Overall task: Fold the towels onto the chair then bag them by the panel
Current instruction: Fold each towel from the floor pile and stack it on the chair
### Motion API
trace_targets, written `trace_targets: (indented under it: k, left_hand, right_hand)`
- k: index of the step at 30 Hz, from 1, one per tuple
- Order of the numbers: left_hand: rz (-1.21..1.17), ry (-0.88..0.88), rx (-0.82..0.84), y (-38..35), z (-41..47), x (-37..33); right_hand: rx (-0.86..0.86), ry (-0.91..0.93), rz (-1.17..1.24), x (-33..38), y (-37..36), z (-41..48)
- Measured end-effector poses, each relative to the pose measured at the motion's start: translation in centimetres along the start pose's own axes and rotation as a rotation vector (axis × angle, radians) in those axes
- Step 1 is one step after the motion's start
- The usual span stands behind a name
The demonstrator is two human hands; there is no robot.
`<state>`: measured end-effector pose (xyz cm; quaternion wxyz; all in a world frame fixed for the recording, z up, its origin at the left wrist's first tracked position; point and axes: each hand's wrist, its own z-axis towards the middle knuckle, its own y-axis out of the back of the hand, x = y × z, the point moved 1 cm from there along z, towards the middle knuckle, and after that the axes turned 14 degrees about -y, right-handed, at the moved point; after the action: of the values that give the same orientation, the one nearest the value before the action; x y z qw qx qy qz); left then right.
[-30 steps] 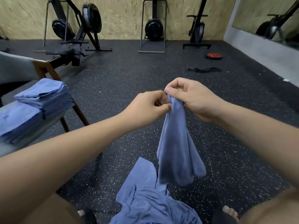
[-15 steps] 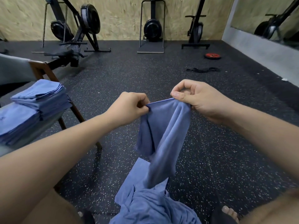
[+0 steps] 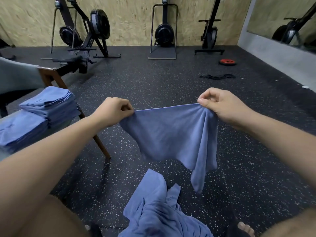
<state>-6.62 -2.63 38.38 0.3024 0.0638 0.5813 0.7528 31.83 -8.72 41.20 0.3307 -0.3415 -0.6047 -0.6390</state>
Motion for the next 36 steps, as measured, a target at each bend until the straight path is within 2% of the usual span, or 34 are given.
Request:
trace_targets:
  k: [5,8,12,17,23,29,36]
  left_hand:
    - [-0.005,0.092,0.124,-0.5,-1.6,2.8]
    - [-0.018,0.027,0.201,-1.7,-1.9,1.7]
    - [-0.168,-0.085,0.18,-2.2,-1.3,-3.0]
    - [-0.327,-0.234,0.166,-3.4,-0.9,-9.7]
    - [-0.385,-0.334,0.11,-4.9,-0.8,-13.1]
    - [-0.286,-0.359,0.094,-5.4,-0.9,-12.3]
    - [-0.203,-0.274,0.189,-5.7,-0.8,-7.8]
  right_hand:
    - [-0.014,-0.046,0.012,-1.1,0.3,0.3]
    - [0.074,-0.007,-0.046,-0.7,-0.4,-0.2]
    - [0.173,0.048,-0.17,0.5,-1.4,-1.2]
    - [0.228,0.075,-0.132,1.5,-2.2,-2.1]
    - [0.292,0.12,-0.106,2.2,-2.8,-2.9]
    - [0.262,0.167,-0.073,3.2,-3.0,-3.3]
    - [0.186,0.152,-0.026,3.1,-2.2,-2.8]
